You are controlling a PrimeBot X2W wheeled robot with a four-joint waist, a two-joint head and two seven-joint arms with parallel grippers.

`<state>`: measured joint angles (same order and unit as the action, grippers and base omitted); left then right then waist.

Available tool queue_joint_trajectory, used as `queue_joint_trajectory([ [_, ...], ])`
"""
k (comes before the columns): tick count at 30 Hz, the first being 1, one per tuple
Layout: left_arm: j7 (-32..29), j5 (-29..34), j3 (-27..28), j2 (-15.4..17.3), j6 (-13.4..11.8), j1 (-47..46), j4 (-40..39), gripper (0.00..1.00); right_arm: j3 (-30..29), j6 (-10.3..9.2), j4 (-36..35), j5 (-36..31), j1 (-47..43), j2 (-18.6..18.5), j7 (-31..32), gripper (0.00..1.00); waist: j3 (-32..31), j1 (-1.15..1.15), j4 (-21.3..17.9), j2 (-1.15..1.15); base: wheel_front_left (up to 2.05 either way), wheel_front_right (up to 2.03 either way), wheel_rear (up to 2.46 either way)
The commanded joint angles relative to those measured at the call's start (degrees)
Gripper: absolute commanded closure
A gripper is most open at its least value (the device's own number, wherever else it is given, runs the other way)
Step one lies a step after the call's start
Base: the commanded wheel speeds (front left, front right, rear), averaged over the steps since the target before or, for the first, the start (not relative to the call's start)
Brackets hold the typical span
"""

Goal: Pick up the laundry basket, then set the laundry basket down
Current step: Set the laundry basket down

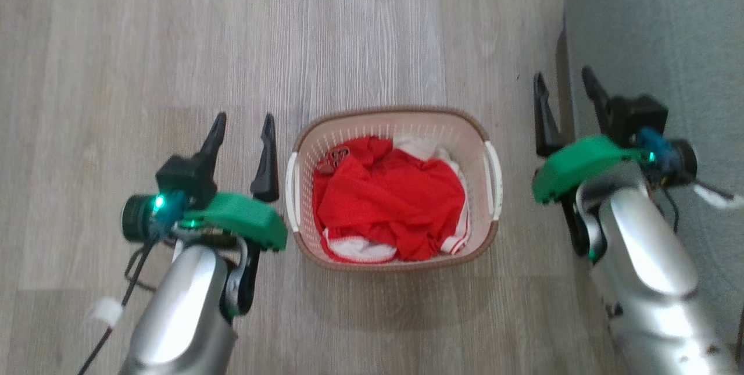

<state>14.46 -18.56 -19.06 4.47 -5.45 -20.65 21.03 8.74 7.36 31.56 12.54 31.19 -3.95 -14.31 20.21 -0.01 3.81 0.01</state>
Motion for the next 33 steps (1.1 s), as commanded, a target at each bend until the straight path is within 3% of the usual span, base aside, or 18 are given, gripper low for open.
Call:
queue_joint_trajectory([
  [1,0.53,1.09,2.74,0.42,0.43,0.62,-2.78,0.00,0.64,0.13,-2.90,-0.64,-1.42,1.07,-0.68,0.00,-2.88,0.01,-0.09,-0.01,0.00,0.00,0.00],
  [11,0.53,5.68,8.36,-0.80,1.57,12.62,-12.56,0.00,-1.18,0.13,-14.81,-0.74,-14.18,1.07,-0.69,0.00,-9.92,0.01,0.04,-0.01,0.00,0.00,0.00],
  [21,0.53,6.97,12.66,-1.18,1.37,22.89,-17.35,0.00,-3.50,0.13,-25.13,0.06,-25.70,1.07,-0.69,0.00,-15.95,0.01,0.50,-0.01,0.00,0.00,0.00],
  [33,0.53,7.57,14.23,-1.35,2.18,27.15,-17.99,0.00,-3.89,0.13,-28.11,0.94,-32.03,1.07,-0.69,0.00,-19.56,0.01,-0.06,-0.01,0.00,0.00,0.00],
])
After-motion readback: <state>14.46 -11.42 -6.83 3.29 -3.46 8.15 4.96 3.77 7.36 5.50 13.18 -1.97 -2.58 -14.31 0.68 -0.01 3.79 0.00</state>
